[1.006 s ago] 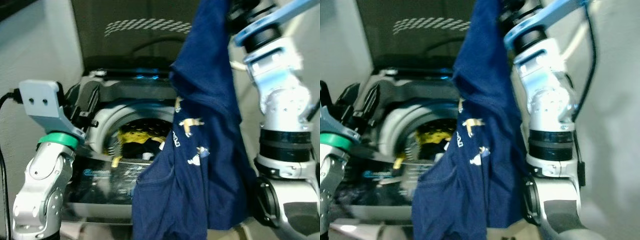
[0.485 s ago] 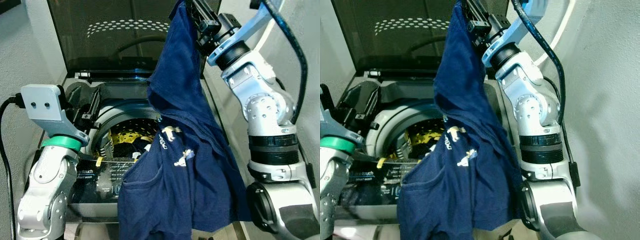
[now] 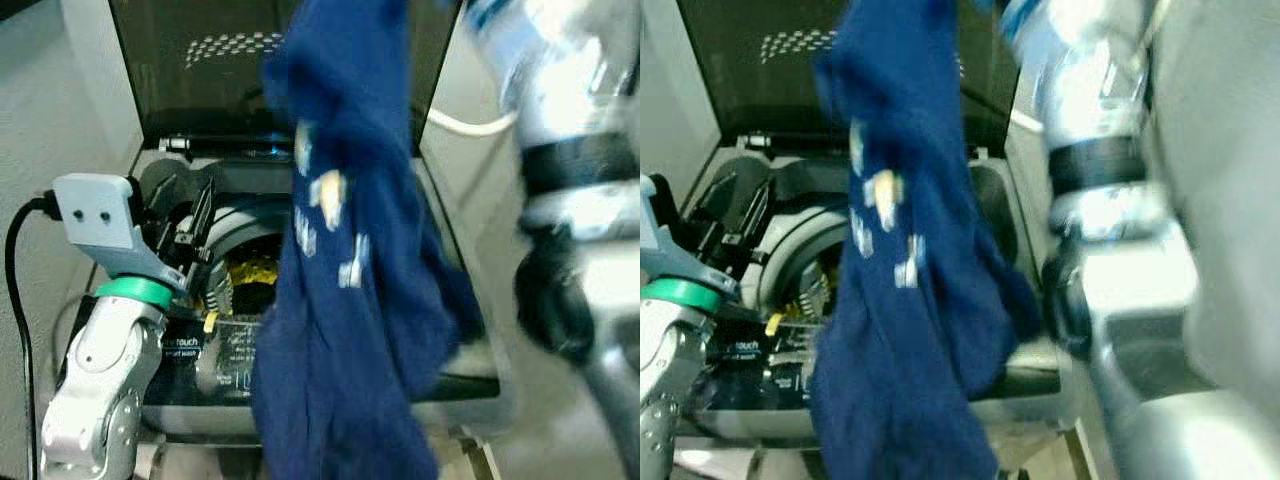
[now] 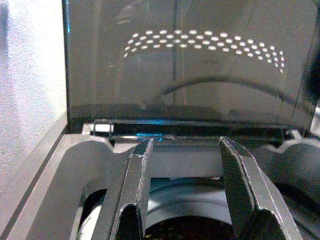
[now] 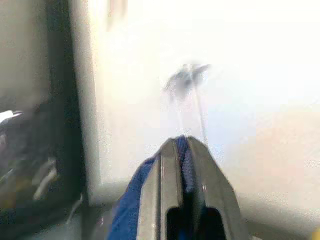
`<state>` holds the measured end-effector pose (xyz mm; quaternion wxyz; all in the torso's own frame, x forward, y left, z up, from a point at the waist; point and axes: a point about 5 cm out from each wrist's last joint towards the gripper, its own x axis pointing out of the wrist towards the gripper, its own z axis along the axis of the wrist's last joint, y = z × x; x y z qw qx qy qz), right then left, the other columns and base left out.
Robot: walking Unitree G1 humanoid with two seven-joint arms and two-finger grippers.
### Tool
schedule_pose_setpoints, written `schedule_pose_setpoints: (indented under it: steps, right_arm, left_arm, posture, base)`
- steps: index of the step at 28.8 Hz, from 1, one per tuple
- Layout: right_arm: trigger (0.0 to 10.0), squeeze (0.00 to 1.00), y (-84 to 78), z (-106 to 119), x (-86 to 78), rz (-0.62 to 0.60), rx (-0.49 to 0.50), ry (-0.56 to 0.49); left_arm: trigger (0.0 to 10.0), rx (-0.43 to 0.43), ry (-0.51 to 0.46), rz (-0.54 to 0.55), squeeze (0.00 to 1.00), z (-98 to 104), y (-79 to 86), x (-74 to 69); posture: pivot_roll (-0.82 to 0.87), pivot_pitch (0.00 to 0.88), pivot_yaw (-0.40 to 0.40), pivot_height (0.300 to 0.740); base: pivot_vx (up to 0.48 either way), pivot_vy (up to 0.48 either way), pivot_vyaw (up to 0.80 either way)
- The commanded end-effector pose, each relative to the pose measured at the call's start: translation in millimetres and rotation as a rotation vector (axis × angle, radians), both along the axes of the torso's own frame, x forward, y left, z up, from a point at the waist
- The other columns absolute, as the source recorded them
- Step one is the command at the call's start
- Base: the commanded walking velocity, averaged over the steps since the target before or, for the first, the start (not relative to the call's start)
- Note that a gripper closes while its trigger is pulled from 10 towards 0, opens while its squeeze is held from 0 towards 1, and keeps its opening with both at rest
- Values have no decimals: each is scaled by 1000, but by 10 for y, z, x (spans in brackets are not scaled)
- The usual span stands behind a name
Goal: Clothes washing
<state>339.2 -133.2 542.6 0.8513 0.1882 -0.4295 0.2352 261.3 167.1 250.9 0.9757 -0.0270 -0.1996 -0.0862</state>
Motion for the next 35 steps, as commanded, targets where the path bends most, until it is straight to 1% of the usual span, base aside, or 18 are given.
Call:
schedule_pose_setpoints:
  steps: [1,3,4,5,9,10,11,12,13,14,17,19,22,24,25,27,34,35]
  right_arm:
    - [10000,0,-150,142,-87,-19,106,-50]
    - [10000,0,-155,195,-98,-3,114,-43]
    - [10000,0,-60,128,-31,17,61,-7]
    - [10000,0,-60,128,-31,17,61,-7]
    - [10000,0,349,-393,304,85,-179,175]
    - [10000,0,405,-498,353,97,-215,205]
    - [10000,0,405,-498,353,97,-215,205]
    - [10000,0,502,-722,452,108,-295,267]
    - [10000,0,599,-995,541,118,-422,326]
    - [10000,0,599,-995,541,118,-422,326]
    - [10000,0,723,-1587,662,159,-726,449]
    - [10000,0,723,-1760,674,182,-857,480]
    - [10000,0,720,-1791,673,188,-887,485]
    - [10000,0,704,-1812,669,193,-937,483]
    - [10000,0,610,-1806,627,252,-1082,452]
    - [10000,0,532,-1794,587,306,-1182,428]
    - [10000,0,532,-1794,587,306,-1182,428]
    - [10000,0,480,-1790,574,311,-1236,415]
  left_arm:
    - [10000,10,8,-11,0,-20,-18,0]
    - [10000,16,9,-15,0,-24,-21,-9]
    - [10000,20,10,-16,0,-28,-20,-18]
    - [10000,20,10,-16,0,-28,-20,-18]
    - [10000,41,20,-32,0,-40,-47,-23]
    - [10000,46,23,-39,0,-44,-59,-22]
    - [10000,46,23,-39,0,-44,-59,-22]
    - [10000,69,38,-52,0,-61,-79,-16]
    - [10000,108,63,-75,0,-89,-107,-15]
    - [10000,108,63,-75,0,-89,-107,-15]
    - [10000,212,124,-188,0,-143,-206,-61]
    - [10000,254,165,-283,0,-157,-273,-125]
    - [10000,264,175,-306,0,-160,-289,-143]
    - [10000,300,191,-338,0,-165,-307,-169]
    - [10000,373,220,-439,0,-164,-355,-249]
    - [10000,406,236,-492,0,-163,-377,-292]
    - [10000,406,236,-492,0,-163,-377,-292]
    - [10000,409,244,-495,0,-165,-370,-290]
  posture:
    - [166,0,-11,740]
    - [170,3,-15,740]
    - [170,3,-15,740]
    - [170,3,-15,740]
    - [176,15,-18,740]
    - [176,15,-18,740]
    - [176,15,-18,740]
    - [176,15,-18,740]
    - [177,18,-15,740]
    - [177,18,-15,740]
    - [177,22,-7,740]
    - [177,24,-2,740]
    - [177,24,-2,740]
    - [178,25,2,740]
    - [182,30,5,740]
    - [182,31,6,740]
    - [182,31,6,740]
    - [182,31,6,740]
  base:
    - [0,0,0]
    - [0,0,0]
    - [0,0,0]
    - [0,0,0]
    - [0,0,0]
    - [0,0,0]
    - [0,0,0]
    - [0,0,0]
    - [0,0,0]
    - [0,0,0]
    - [0,0,0]
    - [0,0,0]
    - [0,0,0]
    - [0,0,0]
    - [0,0,0]
    - [0,0,0]
    - [0,0,0]
    - [0,0,0]
